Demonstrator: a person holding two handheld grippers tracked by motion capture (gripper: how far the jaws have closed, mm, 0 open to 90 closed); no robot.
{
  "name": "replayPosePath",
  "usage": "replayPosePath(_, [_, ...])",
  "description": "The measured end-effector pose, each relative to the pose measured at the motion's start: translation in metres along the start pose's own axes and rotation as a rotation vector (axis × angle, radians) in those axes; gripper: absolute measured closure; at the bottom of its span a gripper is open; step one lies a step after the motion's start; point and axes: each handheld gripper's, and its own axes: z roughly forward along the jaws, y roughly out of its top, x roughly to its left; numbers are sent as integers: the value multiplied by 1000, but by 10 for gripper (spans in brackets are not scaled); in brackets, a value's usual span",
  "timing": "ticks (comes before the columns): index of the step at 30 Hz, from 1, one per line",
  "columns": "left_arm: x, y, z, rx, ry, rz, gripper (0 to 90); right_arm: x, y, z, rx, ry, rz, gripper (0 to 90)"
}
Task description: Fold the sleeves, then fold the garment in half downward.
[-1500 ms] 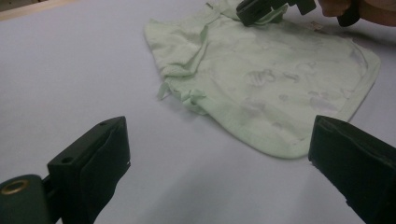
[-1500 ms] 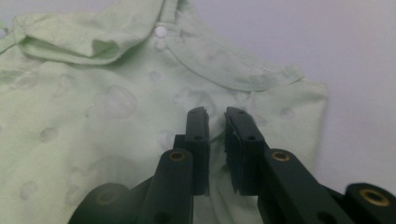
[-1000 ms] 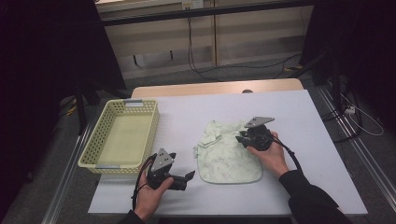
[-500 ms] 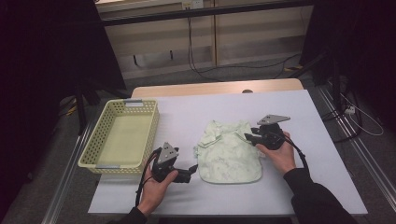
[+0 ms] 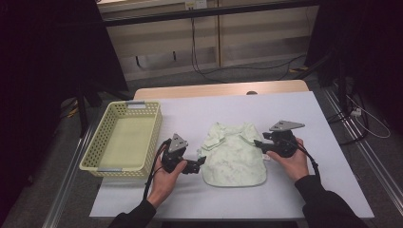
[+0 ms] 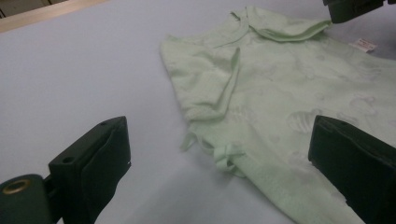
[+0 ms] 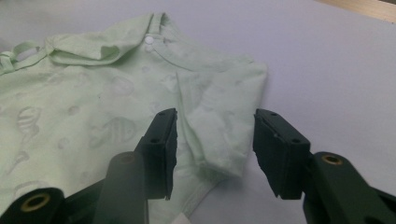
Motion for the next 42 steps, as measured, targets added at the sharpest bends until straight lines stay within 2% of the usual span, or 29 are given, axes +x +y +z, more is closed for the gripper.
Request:
replayPosePath(4, [5,4,3,-12,10,-10,56,-1,1,1,-12,-4,4,471])
replayPosePath(5, [7,6,5,-11,2,-14,56,-1,1,2,-13,-4,6,469])
replayPosePath(10, [13,11,13,-2,15,-6,54,-3,3,4,-12,-13,8,453])
replayPosePath(13, [16,12,18,-8,17,-26,46,-4,6,4,-17,-13,12,436])
replayPosePath(15, [17,13,22,0,28,-23,41,-5,8,5,-20,-10,17,431])
replayPosePath(18, [19,16,26,8,24,-16,40,-7,11,7,-19,-12,19,427])
replayPosePath(25, [24,23,30,-4,23,-35,48,-9,18,10,-15,-11,32,421])
replayPosePath(30, [31,28,35,-22,34,-51,56,-13,23,13,-18,-15,35,461])
replayPosePath(35, [38,34,46,6,43,-63,66,-21,29,18,-10,-31,47,515])
replayPosePath(38, [40,37,51,14,37,-74,67,-25,31,25,3,-30,47,529])
replayPosePath(39, [41,38,53,18,44,-65,67,-26,31,26,9,-31,47,531])
replayPosePath(41, [43,41,55,24,54,-71,67,-27,32,30,18,-32,46,536])
replayPosePath(42, [44,42,57,22,45,-82,67,-27,33,31,20,-32,45,539])
